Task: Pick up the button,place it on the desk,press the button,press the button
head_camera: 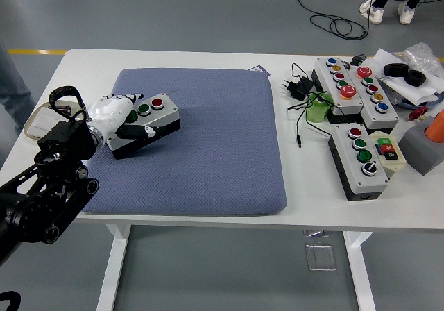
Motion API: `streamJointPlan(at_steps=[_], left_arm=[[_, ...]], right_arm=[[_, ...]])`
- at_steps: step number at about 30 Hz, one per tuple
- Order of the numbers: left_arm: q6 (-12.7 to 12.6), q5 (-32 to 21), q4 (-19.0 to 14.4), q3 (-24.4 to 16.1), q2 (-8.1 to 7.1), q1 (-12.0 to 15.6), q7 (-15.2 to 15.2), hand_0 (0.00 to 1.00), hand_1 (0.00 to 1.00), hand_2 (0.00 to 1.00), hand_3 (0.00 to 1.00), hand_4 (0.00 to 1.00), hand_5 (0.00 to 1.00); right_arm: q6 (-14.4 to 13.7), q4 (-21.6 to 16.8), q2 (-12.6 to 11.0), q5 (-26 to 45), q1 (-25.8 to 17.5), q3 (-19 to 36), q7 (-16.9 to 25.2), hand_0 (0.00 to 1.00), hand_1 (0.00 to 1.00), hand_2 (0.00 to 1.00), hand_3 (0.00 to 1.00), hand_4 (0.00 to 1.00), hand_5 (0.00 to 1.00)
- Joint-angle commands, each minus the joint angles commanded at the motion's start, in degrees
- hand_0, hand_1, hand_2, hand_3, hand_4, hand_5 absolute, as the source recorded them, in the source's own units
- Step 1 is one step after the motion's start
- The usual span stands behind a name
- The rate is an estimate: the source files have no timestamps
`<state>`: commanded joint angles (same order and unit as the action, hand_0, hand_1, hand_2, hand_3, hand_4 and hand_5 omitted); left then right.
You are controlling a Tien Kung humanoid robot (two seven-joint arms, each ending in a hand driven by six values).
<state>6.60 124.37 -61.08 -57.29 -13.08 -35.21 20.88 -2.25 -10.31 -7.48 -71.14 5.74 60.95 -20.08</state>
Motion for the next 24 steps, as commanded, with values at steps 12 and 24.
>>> streamJointPlan(at_steps=[12,24], left_arm=[[2.71,2.22,3.84,1.72,2.40,-2.87,3.03,0.972,0.998,0.998,0.998,0.998,0.594],[2.80,5.63,5.65,2.65,3.27,-4.49,5.76,0.552,0.691,0.730,0.998,0.909,0.357]], right_arm=[[0.04,0.00,-0.02,-0.09,0.24,-0.13,0.03,0.667,0.650,0.713,0.599,0.392,0.249],[0.06,0.00,-0.03,-0.19,0.34,-0.20,0.02,0.667,0.649,0.713,0.599,0.392,0.247]])
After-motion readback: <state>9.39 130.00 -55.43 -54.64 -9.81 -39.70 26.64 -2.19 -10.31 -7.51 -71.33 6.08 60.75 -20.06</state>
